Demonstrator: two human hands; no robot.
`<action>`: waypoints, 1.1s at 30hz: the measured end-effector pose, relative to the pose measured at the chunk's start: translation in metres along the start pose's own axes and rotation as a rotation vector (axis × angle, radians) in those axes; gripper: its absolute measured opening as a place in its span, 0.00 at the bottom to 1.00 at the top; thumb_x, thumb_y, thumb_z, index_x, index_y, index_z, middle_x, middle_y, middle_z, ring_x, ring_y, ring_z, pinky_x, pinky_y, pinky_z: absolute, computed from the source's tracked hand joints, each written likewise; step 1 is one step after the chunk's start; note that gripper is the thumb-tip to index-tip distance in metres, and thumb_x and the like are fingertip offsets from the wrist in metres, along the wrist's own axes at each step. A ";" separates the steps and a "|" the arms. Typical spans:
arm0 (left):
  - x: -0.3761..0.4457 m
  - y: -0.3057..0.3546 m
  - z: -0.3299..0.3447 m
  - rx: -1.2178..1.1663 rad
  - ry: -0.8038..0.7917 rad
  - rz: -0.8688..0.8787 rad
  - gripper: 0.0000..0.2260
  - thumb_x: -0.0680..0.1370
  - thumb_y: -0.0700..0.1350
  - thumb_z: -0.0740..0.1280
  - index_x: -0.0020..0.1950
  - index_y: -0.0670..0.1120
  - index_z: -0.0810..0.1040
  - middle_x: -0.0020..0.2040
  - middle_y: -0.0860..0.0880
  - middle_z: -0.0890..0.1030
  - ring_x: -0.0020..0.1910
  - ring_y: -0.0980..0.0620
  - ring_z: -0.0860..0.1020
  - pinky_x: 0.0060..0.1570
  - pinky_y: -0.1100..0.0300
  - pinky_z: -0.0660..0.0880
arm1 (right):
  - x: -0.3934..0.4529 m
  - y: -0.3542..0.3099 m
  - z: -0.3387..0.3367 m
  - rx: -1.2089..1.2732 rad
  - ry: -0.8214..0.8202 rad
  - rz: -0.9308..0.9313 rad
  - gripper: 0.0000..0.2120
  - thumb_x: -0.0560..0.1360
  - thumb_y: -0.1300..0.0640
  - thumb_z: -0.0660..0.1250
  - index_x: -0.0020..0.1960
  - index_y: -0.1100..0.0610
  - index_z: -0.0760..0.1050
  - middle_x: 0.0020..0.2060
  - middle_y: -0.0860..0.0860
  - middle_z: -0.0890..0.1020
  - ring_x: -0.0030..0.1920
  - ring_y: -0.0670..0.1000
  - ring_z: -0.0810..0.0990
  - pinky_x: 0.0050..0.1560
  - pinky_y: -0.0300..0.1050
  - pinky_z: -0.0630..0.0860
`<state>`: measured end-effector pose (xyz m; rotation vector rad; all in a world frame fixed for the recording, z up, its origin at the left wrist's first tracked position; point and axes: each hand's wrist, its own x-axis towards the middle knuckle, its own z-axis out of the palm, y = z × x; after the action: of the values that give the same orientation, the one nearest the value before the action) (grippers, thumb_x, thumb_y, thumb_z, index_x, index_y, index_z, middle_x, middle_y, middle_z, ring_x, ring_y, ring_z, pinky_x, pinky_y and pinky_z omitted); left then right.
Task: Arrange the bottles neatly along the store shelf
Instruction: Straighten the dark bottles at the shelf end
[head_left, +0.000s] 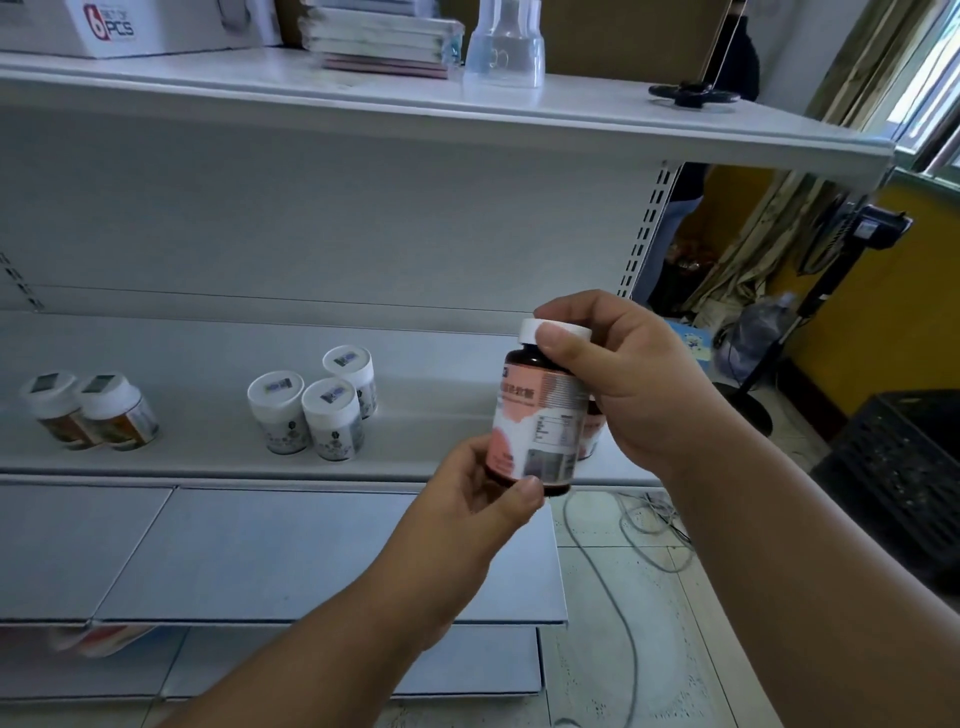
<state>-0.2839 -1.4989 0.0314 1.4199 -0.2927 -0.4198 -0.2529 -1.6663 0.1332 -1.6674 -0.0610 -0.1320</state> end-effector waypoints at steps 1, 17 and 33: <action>0.001 0.001 0.001 -0.005 0.019 -0.004 0.22 0.72 0.55 0.75 0.63 0.52 0.74 0.56 0.53 0.84 0.57 0.53 0.81 0.65 0.50 0.74 | -0.001 -0.001 0.001 -0.042 0.005 -0.011 0.15 0.69 0.50 0.73 0.52 0.56 0.78 0.42 0.54 0.83 0.41 0.51 0.82 0.39 0.44 0.79; 0.008 0.003 0.002 -0.341 -0.061 0.042 0.24 0.74 0.54 0.70 0.64 0.42 0.74 0.56 0.39 0.82 0.51 0.41 0.79 0.56 0.44 0.75 | -0.013 -0.006 0.006 0.261 -0.099 0.062 0.08 0.79 0.60 0.62 0.57 0.57 0.75 0.43 0.55 0.80 0.41 0.52 0.79 0.40 0.48 0.78; 0.004 0.004 -0.005 -0.579 -0.268 -0.059 0.27 0.79 0.57 0.59 0.70 0.39 0.73 0.60 0.35 0.77 0.48 0.43 0.78 0.59 0.43 0.75 | -0.011 -0.002 -0.002 0.281 -0.173 0.065 0.11 0.75 0.54 0.63 0.54 0.54 0.79 0.46 0.58 0.81 0.46 0.58 0.78 0.44 0.52 0.75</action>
<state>-0.2775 -1.4961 0.0346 0.8065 -0.3143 -0.6836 -0.2645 -1.6677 0.1341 -1.3951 -0.1493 0.0679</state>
